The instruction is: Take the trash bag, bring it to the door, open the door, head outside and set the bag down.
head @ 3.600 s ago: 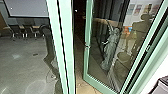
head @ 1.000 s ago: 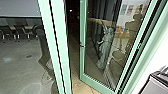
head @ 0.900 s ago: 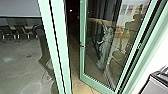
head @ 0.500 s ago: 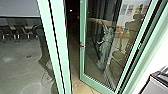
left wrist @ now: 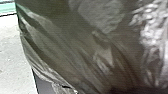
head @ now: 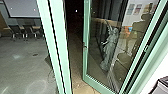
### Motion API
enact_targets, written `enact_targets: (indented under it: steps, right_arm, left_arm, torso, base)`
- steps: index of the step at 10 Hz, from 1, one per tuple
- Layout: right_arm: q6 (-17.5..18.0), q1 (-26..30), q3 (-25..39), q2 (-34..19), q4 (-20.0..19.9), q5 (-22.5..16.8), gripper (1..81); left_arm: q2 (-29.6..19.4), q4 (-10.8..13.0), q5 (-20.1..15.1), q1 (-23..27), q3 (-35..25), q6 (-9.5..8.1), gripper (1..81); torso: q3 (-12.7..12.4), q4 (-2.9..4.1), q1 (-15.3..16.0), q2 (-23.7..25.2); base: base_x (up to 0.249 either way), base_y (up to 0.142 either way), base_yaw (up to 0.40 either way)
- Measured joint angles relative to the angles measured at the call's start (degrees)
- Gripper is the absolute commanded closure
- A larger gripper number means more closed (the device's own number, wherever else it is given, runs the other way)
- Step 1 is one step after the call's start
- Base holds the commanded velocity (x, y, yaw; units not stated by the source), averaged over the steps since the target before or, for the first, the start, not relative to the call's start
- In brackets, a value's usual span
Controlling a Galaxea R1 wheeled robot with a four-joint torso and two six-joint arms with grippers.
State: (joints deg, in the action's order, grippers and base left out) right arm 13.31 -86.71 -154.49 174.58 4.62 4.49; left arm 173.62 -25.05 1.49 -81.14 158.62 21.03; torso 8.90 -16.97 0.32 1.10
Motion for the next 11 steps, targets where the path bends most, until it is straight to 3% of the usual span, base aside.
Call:
enact_targets:
  steps: [4, 5, 6, 7, 11]
  right_arm:
    - [0.0, 0.0, 0.3, 0.3, 0.0, 0.0, 1.0]
    - [0.0, 0.1, 0.3, 0.0, 0.0, 0.0, 1.0]
    - [0.0, 0.1, 0.3, 0.0, 0.0, 0.0, 1.0]
    - [0.0, 0.0, 0.3, 0.0, 0.0, 0.0, 1.0]
    - [0.0, -0.4, 0.2, 0.0, 0.0, 0.0, 1.0]
  left_arm:
    - [-0.4, 0.0, -0.1, -0.6, 0.2, -0.04, 81.1]
    - [-0.4, 0.0, -0.1, -0.6, 0.1, -0.04, 81.1]
    - [-0.3, 0.0, -0.2, -0.8, 0.1, -0.04, 81.1]
    - [-0.3, 0.0, -0.2, -0.9, 0.1, -0.04, 81.1]
    - [-0.3, 0.0, -0.3, -0.9, 0.1, -0.04, 81.1]
  torso:
    - [0.0, 8.02, 0.0, 0.0]
    - [0.0, 9.71, 0.0, 0.0]
    - [0.0, 10.65, 0.0, 0.0]
    - [-0.2, 10.95, 0.0, 0.0]
    - [-5.9, 11.04, 0.0, 0.0]
  base:
    - [0.000, -0.086, 0.000]
    - [0.000, -0.087, 0.000]
    - [0.000, -0.089, 0.000]
    - [0.000, -0.089, 0.000]
    - [0.000, -0.089, 0.000]
